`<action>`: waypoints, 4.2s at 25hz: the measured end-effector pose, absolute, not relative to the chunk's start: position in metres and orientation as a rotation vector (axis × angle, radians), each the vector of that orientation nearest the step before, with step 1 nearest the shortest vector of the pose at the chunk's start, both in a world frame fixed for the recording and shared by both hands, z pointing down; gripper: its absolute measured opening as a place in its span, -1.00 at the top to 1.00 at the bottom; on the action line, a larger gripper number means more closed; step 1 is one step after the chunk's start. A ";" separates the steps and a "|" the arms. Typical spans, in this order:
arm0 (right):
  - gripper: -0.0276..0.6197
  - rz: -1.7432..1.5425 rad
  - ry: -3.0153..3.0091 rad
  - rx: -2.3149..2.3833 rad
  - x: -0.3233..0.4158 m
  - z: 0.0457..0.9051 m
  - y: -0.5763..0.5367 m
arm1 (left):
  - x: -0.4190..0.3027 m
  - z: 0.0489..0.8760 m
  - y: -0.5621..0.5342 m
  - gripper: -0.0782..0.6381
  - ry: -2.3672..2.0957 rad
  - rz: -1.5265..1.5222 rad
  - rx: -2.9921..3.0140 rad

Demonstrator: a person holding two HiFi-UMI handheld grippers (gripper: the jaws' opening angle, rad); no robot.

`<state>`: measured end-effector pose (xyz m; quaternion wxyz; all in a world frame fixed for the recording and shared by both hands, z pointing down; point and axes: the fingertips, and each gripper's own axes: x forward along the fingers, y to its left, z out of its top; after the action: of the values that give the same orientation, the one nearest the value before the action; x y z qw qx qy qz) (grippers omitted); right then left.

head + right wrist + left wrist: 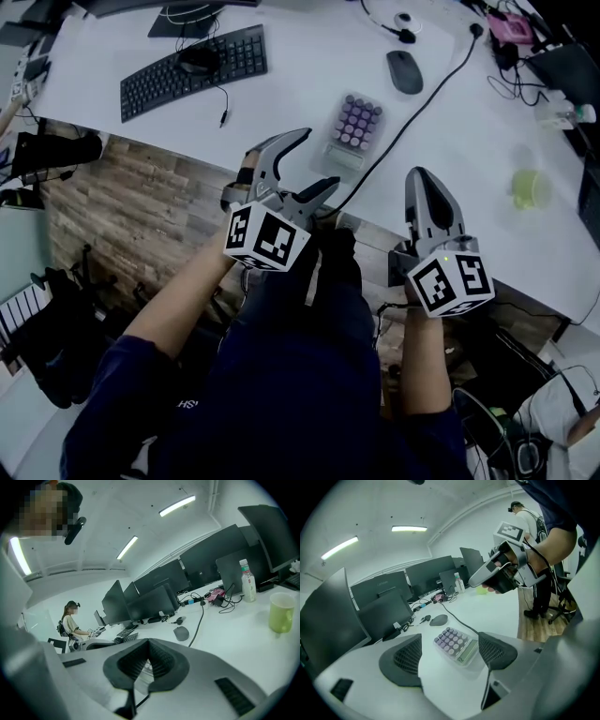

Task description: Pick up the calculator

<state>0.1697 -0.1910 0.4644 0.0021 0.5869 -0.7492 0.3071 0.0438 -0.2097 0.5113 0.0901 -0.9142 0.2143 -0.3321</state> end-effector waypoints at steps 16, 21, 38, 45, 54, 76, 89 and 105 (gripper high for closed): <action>0.91 1.014 -2.303 1.862 0.171 0.501 -0.191 | 0.057 0.574 -0.205 -0.27 0.442 -1.107 -2.498; 0.91 1.029 -2.288 1.870 0.174 0.508 -0.188 | 0.061 0.585 -0.205 -0.27 0.422 -1.120 -2.414; 0.91 1.044 -2.271 1.871 0.173 0.517 -0.185 | 0.067 0.593 -0.206 -0.26 0.376 -1.118 -2.208; 0.91 1.046 -2.271 1.870 0.171 0.519 -0.184 | 0.071 0.592 -0.205 -0.26 0.362 -1.102 -2.093; 0.91 1.050 -2.262 1.878 0.172 0.521 -0.184 | 0.076 0.593 -0.205 -0.25 0.351 -1.086 -1.986; 0.91 1.076 -2.250 1.870 0.170 0.528 -0.186 | 0.078 0.610 -0.195 0.29 0.268 -1.133 -1.917; 0.91 1.076 -2.251 1.870 0.171 0.530 -0.186 | 0.077 0.615 -0.192 0.47 0.264 -1.152 -1.912; 0.91 1.045 -2.252 1.881 0.171 0.522 -0.189 | 0.076 0.604 -0.193 0.51 0.249 -1.140 -1.930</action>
<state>0.1713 -0.1894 0.5217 0.0134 0.6040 -0.7228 0.3356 0.0759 -0.1927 0.6042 0.4289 -0.7730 0.0997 -0.4567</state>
